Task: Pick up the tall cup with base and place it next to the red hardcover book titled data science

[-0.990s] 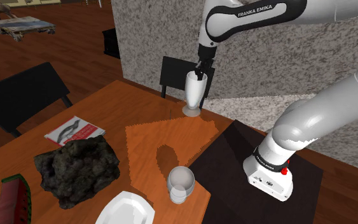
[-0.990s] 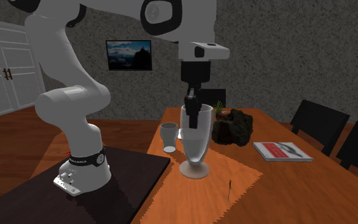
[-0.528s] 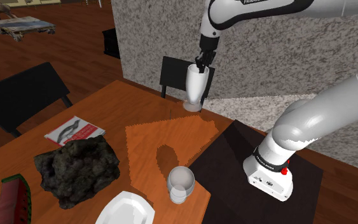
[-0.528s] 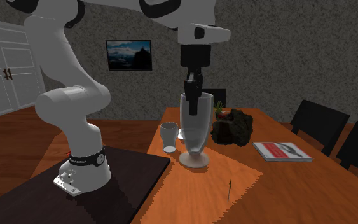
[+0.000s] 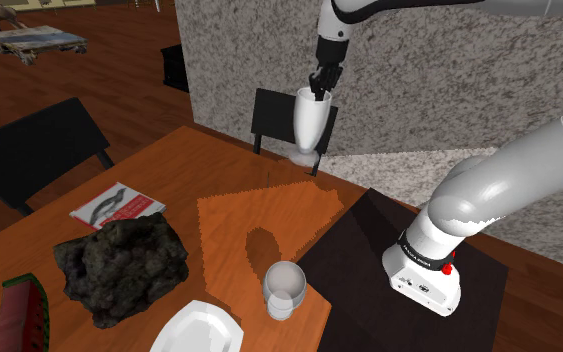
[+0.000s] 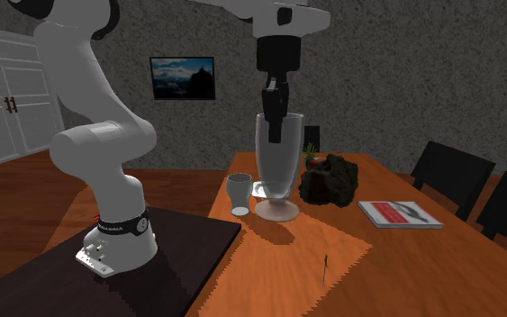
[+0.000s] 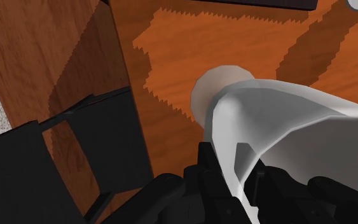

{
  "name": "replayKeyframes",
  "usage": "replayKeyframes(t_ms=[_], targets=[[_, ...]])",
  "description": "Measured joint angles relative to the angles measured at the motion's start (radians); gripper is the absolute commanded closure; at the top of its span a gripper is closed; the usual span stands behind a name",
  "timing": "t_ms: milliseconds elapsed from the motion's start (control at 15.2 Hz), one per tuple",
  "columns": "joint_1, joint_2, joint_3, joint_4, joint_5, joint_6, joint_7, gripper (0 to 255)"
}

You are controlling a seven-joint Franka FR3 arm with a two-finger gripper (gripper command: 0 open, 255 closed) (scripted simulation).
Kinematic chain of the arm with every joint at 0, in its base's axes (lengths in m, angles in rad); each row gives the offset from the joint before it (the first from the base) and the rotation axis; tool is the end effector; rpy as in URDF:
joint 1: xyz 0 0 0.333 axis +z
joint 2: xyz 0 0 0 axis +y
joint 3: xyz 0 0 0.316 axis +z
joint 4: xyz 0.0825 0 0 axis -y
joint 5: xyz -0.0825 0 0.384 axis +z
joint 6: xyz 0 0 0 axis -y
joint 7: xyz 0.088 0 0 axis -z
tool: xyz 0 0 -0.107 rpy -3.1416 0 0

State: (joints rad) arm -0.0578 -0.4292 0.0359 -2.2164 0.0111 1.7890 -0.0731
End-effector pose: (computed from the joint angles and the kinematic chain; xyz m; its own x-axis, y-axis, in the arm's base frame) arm 0.4245 -0.0066 0.5458 0.9990 0.0456 0.0013 0.0455 -0.9990 0.0042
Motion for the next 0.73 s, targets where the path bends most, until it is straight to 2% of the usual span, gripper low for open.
replayKeyframes(t_ms=[726], targets=[[-0.002, 0.01, -0.003, 0.158, -0.002, -0.148, -0.002, 255]])
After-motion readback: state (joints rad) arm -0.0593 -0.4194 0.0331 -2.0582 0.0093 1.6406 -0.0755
